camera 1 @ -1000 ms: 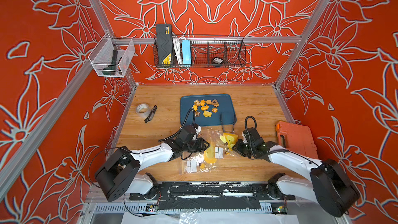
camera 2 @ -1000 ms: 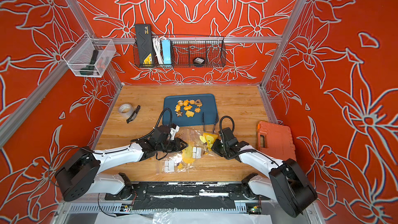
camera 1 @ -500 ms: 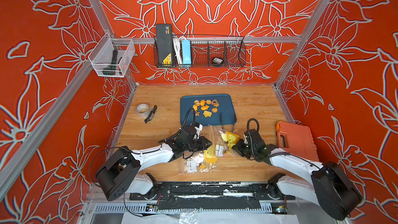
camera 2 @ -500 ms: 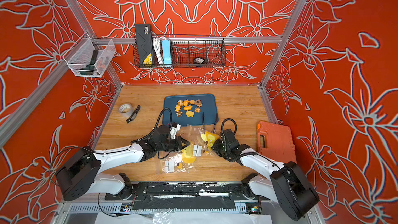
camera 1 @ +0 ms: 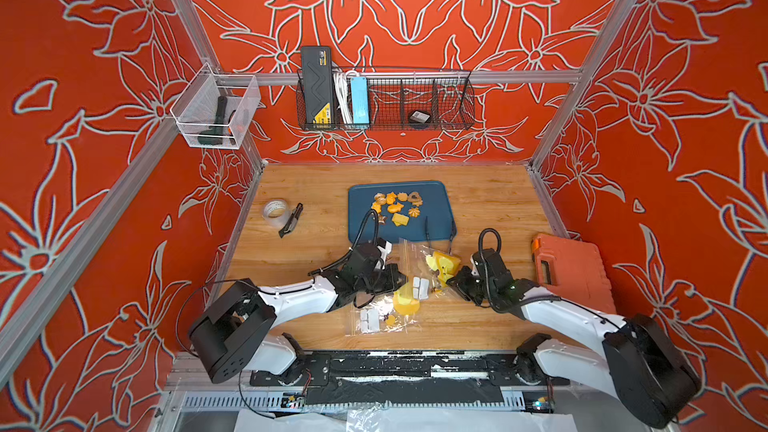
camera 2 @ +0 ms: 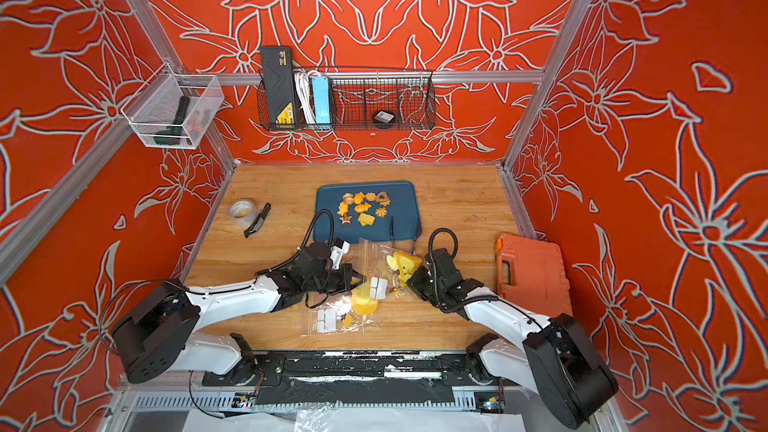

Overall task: Put the cookies into a resealable bag to prevent moisture
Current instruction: Pick up the ziploc bag from the center of the board, then pick up the clamp from the center of the board.

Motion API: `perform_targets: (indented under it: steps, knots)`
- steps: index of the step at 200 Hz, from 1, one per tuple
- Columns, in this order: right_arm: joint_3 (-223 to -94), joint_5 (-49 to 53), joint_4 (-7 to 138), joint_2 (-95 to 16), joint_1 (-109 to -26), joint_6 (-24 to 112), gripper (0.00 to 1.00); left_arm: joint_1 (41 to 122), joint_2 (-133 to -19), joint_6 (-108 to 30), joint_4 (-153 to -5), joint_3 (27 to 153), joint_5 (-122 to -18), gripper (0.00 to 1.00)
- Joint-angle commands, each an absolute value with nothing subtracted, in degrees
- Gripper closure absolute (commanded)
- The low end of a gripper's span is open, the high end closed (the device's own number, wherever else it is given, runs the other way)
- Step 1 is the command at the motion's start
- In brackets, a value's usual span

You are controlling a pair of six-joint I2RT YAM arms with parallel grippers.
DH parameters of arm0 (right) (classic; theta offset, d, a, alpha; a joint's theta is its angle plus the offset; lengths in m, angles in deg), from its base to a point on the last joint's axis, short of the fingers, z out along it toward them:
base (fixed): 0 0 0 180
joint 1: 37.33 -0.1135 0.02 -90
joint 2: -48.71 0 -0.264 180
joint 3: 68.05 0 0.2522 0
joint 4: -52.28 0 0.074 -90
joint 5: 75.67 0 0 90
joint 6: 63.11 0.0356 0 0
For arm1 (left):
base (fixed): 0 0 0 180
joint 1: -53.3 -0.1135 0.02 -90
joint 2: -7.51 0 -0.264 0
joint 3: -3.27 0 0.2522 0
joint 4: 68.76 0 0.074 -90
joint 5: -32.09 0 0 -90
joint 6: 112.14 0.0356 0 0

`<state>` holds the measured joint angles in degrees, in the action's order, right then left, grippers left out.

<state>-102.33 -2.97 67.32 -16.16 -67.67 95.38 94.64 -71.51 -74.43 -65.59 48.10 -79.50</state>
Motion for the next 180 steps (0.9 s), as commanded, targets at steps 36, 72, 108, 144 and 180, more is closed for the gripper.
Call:
perform_targets:
  steps: [36, 72, 108, 144, 180]
  knots:
    - [-110.7, 4.9, 81.3, -2.6, -67.3, 74.1, 0.17, 94.4, -62.3, -65.9, -85.4, 59.3, -69.0, 1.0]
    - [-114.7, 13.3, 91.0, -0.1, -67.3, 66.0, 0.17, 89.1, -59.2, -54.9, -109.0, 76.0, -56.6, 1.0]
    - [-117.0, 13.4, 92.7, -6.8, -67.3, 62.7, 0.17, 77.8, -59.4, -47.9, -128.4, 90.2, -38.7, 1.0]
    - [-118.8, 12.7, 91.4, -12.8, -67.8, 60.1, 0.13, 73.9, -65.1, -47.8, -142.4, 98.7, -9.9, 1.0]
    - [-119.4, 12.9, 89.6, -17.4, -69.3, 60.3, 0.11, 74.6, -72.5, -45.4, -138.2, 96.9, -20.2, 1.0]
